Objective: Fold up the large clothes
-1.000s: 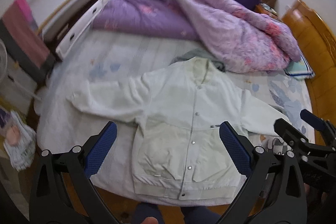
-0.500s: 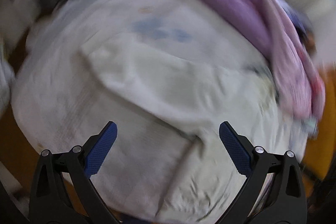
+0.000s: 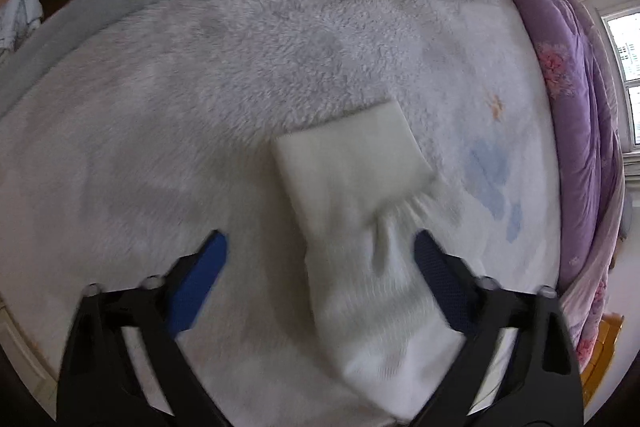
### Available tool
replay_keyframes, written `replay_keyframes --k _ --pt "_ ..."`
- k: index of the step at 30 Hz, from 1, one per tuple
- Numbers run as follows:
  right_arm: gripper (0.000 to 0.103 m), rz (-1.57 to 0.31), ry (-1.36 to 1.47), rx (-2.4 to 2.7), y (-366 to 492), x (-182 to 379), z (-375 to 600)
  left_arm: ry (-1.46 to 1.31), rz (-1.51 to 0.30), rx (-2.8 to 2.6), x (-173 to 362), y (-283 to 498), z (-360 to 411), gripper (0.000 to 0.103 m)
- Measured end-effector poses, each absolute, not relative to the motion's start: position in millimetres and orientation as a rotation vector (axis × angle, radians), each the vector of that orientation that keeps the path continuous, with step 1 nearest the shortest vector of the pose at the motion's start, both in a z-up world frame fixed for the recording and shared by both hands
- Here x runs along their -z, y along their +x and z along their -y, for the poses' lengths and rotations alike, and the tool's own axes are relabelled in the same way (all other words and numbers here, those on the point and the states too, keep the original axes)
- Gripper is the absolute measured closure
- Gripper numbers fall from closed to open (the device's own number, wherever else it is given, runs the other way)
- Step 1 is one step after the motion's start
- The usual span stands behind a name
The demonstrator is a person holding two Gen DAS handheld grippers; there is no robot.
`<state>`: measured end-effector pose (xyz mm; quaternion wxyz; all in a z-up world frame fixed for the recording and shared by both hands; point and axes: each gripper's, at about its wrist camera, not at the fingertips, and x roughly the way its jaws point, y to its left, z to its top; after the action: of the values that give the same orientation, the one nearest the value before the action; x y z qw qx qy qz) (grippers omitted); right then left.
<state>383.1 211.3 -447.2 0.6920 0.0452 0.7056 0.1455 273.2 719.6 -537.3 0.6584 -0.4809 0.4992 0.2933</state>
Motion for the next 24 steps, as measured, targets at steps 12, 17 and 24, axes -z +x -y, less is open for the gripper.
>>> replay_keyframes --k 12,17,24 --pt "0.089 -1.548 0.124 -0.369 439.0 491.5 -234.4 -1.029 -0.967 -0.630 486.9 257.9 -724.7 0.096" --pt "0.102 -1.694 0.112 -0.334 448.5 551.2 -240.9 -0.896 -0.904 -0.598 426.4 248.5 -702.6 0.096" --pt "0.103 -1.738 0.188 -0.386 458.4 563.9 -227.0 -0.686 -0.772 -0.441 318.0 270.1 -613.4 0.095"
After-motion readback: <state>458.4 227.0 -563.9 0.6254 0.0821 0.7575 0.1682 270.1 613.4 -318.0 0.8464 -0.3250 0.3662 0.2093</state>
